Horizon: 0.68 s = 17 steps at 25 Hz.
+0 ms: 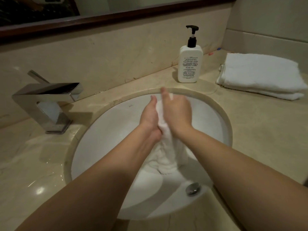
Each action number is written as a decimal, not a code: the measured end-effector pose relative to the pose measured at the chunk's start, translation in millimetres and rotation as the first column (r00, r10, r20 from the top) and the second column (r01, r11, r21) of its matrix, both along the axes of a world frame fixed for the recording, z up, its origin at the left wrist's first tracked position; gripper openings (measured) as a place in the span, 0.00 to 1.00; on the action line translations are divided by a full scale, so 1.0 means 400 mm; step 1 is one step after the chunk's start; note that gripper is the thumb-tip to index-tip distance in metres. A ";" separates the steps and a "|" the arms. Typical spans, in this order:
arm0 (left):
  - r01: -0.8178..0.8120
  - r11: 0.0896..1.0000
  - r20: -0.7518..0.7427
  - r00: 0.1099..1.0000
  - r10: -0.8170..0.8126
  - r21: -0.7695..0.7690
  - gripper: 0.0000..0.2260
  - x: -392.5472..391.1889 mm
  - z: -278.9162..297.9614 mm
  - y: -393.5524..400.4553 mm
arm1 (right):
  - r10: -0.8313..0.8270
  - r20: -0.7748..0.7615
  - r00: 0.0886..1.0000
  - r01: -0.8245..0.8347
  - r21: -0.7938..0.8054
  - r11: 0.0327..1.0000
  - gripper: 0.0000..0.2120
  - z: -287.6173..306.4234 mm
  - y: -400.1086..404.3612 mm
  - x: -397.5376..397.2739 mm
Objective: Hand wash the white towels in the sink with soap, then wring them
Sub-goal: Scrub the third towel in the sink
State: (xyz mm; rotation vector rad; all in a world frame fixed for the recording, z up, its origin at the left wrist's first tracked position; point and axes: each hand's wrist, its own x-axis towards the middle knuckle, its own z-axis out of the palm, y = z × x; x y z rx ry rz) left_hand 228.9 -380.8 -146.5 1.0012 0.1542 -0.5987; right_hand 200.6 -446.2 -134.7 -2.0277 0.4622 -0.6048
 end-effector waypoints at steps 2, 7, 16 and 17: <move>0.004 0.999 0.013 1.000 -0.005 0.049 0.29 -0.006 0.009 -0.009 | -0.073 0.031 0.997 0.071 0.076 0.995 0.28 0.002 -0.021 0.013; -0.054 0.998 -0.013 0.998 0.055 0.006 0.28 -0.001 0.004 0.000 | 0.045 0.048 0.998 -0.046 0.008 0.999 0.29 -0.009 0.012 -0.011; 0.072 0.980 0.058 0.995 -0.085 0.185 0.27 -0.015 0.024 -0.016 | -0.068 0.020 0.997 0.064 0.154 0.986 0.26 -0.007 -0.053 0.012; 0.102 0.973 0.065 0.991 -0.117 0.205 0.28 -0.017 0.025 -0.019 | -0.085 0.011 0.996 0.081 0.191 0.978 0.25 -0.011 -0.072 0.019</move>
